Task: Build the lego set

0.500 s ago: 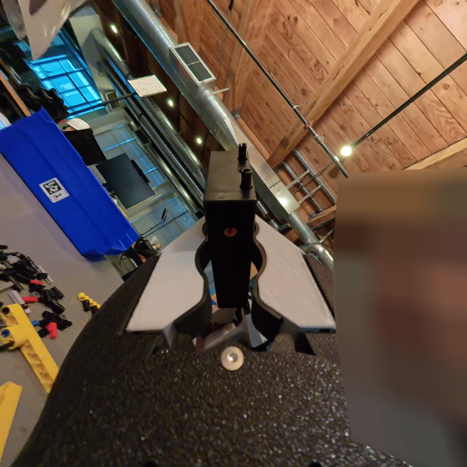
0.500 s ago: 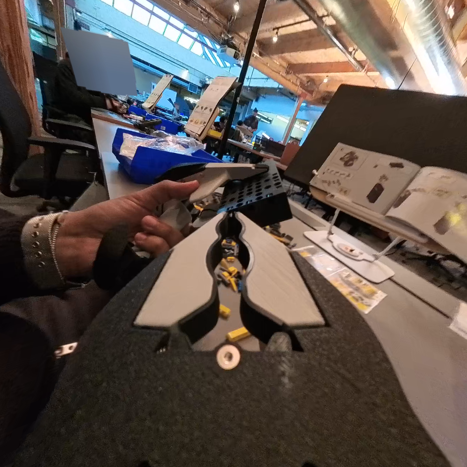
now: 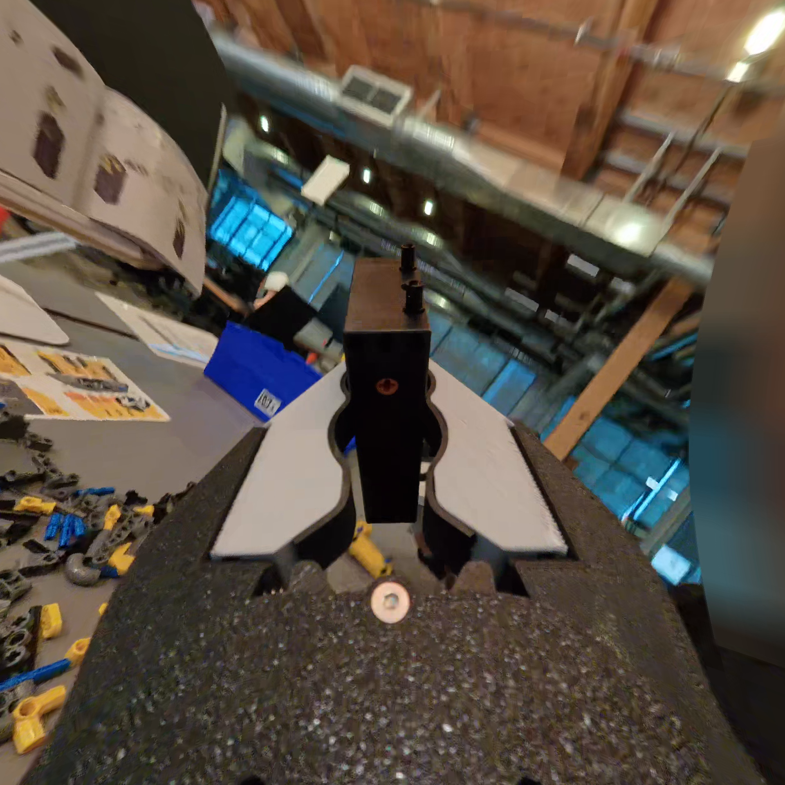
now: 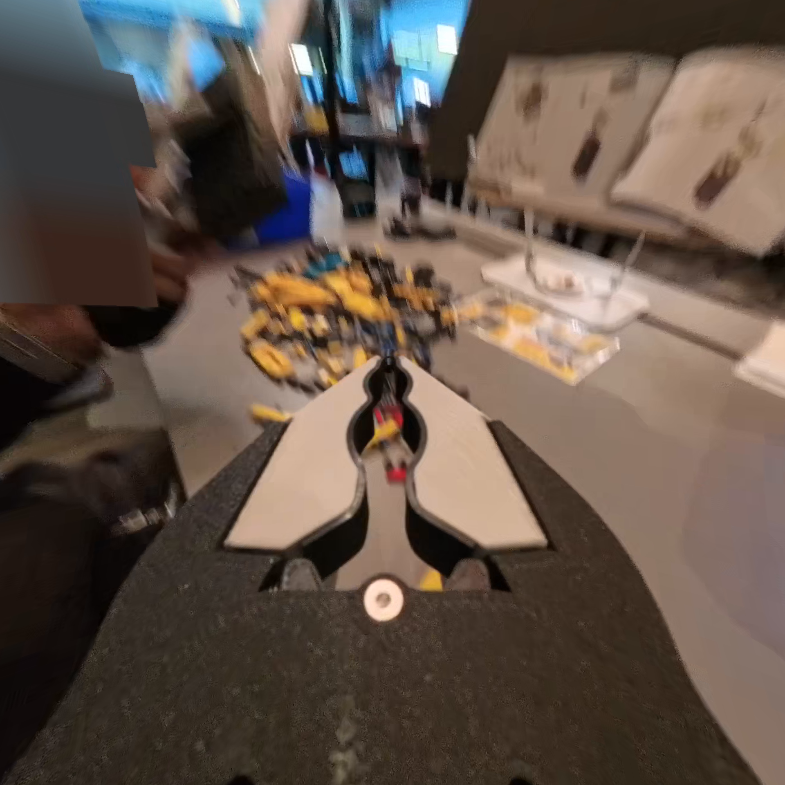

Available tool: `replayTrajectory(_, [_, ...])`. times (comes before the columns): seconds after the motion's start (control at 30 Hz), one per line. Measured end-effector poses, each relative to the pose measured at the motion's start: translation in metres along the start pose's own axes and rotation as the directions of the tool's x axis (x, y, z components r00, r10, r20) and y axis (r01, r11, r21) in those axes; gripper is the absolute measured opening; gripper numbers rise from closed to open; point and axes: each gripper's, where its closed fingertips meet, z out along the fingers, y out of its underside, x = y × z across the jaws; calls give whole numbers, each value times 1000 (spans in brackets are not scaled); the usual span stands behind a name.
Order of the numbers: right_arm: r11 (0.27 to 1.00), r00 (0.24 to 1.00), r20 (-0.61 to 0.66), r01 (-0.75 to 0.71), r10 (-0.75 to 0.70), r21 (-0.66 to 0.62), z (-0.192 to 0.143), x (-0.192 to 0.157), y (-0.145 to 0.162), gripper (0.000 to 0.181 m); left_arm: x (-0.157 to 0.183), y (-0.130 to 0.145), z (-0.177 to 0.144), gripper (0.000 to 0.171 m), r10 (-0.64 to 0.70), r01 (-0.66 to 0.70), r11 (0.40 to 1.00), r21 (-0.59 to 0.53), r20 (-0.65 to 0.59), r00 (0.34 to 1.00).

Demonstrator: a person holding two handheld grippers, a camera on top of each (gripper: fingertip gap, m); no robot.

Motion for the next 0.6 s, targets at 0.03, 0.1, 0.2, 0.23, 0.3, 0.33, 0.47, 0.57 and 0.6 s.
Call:
replayTrajectory(0.03, [991,1000,-13,6,-7,-136,6,8,25,4,-1,10,6,26,29,-28,998,-56,15,999])
replayTrajectory(0.1, [953,996,-82,0,-26,-303,13,28,57,5,-2,33,15,27,80,-75,984,-164,24,996])
replayTrajectory(0.2, [927,994,-93,13,-52,-376,21,44,64,5,-2,70,24,26,150,-137,943,-304,19,988])
replayTrajectory(0.23, [924,994,-90,18,-56,-383,24,48,62,5,-2,82,26,27,183,-167,922,-349,12,983])
replayTrajectory(0.3, [916,995,-75,36,-71,-400,29,57,57,5,-3,103,30,27,257,-232,874,-427,1,967])
replayTrajectory(0.33, [911,995,-64,40,-72,-411,32,61,57,5,-2,113,32,27,291,-265,848,-459,-15,957])
replayTrajectory(0.47, [896,999,-23,21,-34,-443,43,71,63,5,4,153,39,27,339,-340,754,-562,-110,934])
replayTrajectory(0.57, [893,1000,-23,-3,-8,-449,47,76,70,5,2,181,38,27,359,-385,676,-628,-176,917])
replayTrajectory(0.6, [891,999,-32,-9,-6,-454,47,78,72,5,-1,188,37,27,379,-405,650,-643,-187,906])
